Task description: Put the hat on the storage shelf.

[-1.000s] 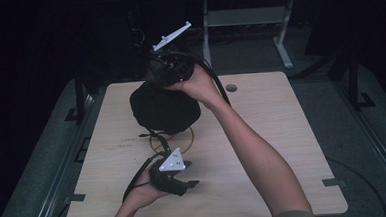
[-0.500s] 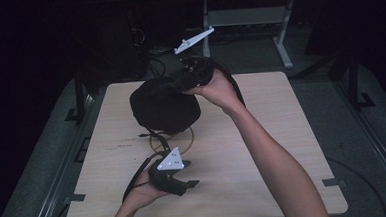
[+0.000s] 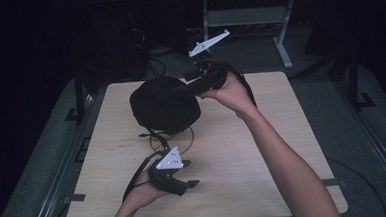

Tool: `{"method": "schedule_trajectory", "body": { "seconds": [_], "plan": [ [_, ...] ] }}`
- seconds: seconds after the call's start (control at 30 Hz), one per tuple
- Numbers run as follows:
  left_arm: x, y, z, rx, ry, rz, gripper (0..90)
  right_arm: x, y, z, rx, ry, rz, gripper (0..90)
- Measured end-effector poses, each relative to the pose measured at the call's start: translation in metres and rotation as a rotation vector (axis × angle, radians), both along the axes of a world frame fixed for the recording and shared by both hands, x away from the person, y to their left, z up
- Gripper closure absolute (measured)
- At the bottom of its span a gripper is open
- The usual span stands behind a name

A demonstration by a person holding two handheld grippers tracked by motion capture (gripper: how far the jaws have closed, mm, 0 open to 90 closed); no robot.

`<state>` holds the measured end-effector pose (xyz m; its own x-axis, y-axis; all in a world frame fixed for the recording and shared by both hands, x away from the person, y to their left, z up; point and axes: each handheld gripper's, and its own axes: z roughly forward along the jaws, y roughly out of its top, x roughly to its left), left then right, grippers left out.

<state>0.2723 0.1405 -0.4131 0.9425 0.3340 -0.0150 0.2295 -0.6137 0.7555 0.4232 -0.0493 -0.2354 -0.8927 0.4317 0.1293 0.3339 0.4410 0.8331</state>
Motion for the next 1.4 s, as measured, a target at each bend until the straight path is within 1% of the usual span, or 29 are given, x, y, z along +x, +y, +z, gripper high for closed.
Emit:
{"method": "schedule_trajectory", "body": {
  "seconds": [0.03, 0.07, 0.17, 0.23, 0.3, 0.37, 0.53, 0.7, 0.77, 0.83, 0.93, 1.03, 1.13, 1.23, 1.3, 1.33, 1.37, 1.4],
  "plan": [
    [0.0, 0.0, 0.0, -0.001, 0.001, -0.001, 32.7, -0.001, -0.002, -0.001, -0.001, 0.001, -0.002, 26.5],
    [0.0, 0.0, 0.0, -0.001, 0.0, -0.001, 32.7, -0.002, -0.004, -0.002, 0.008, 0.013, -0.007, 26.1],
    [0.0, 0.0, 0.0, 0.002, -0.002, 0.0, 32.7, -0.004, -0.011, -0.004, 0.007, 0.012, -0.015, 25.0],
    [0.0, 0.0, -0.001, 0.003, -0.001, 0.001, 32.6, -0.005, -0.016, -0.004, 0.011, 0.021, -0.018, 24.1],
    [0.0, -0.001, -0.001, 0.003, 0.0, 0.001, 32.4, -0.007, -0.021, -0.005, 0.014, 0.02, -0.021, 24.1],
    [0.001, -0.001, -0.001, 0.003, -0.003, 0.002, 32.3, -0.009, -0.024, -0.006, 0.005, 0.014, -0.029, 24.1],
    [0.001, -0.001, 0.0, -0.003, -0.001, 0.011, 30.5, -0.012, -0.034, -0.007, 0.017, 0.014, -0.033, 24.1],
    [0.001, -0.001, -0.001, -0.004, 0.005, 0.016, 29.0, -0.019, -0.045, -0.008, 0.032, 0.019, -0.03, 24.1],
    [0.002, -0.001, -0.001, 0.0, -0.001, 0.016, 28.2, -0.021, -0.05, -0.01, 0.027, 0.016, -0.027, 24.0],
    [0.002, -0.002, -0.001, 0.008, -0.004, 0.017, 28.0, -0.024, -0.055, -0.011, 0.027, 0.027, -0.039, 23.0],
    [0.002, -0.003, -0.002, 0.011, -0.001, 0.03, 26.3, -0.029, -0.064, -0.014, 0.032, 0.015, -0.052, 22.0],
    [0.003, -0.003, -0.004, 0.003, 0.008, 0.036, 25.5, -0.033, -0.068, -0.015, 0.028, 0.008, -0.05, 21.3],
    [0.003, -0.003, -0.003, 0.001, 0.002, 0.043, 24.0, -0.037, -0.072, -0.017, 0.015, 0.017, -0.054, 19.2],
    [0.004, -0.001, -0.003, -0.008, 0.0, 0.053, 23.4, -0.039, -0.078, -0.021, 0.007, 0.019, -0.065, 17.0],
    [0.004, -0.001, -0.003, -0.01, 0.002, 0.058, 23.2, -0.04, -0.083, -0.024, 0.008, 0.018, -0.075, 17.0],
    [0.004, -0.001, -0.003, -0.012, 0.004, 0.06, 22.9, -0.041, -0.085, -0.025, 0.009, 0.026, -0.084, 16.9],
    [0.004, -0.001, -0.003, -0.013, 0.004, 0.06, 22.8, -0.042, -0.088, -0.026, -0.001, 0.019, -0.081, 16.9],
    [0.004, -0.001, -0.003, -0.013, 0.004, 0.06, 22.8, -0.043, -0.09, -0.027, -0.002, 0.022, -0.087, 16.9]
  ]
}}
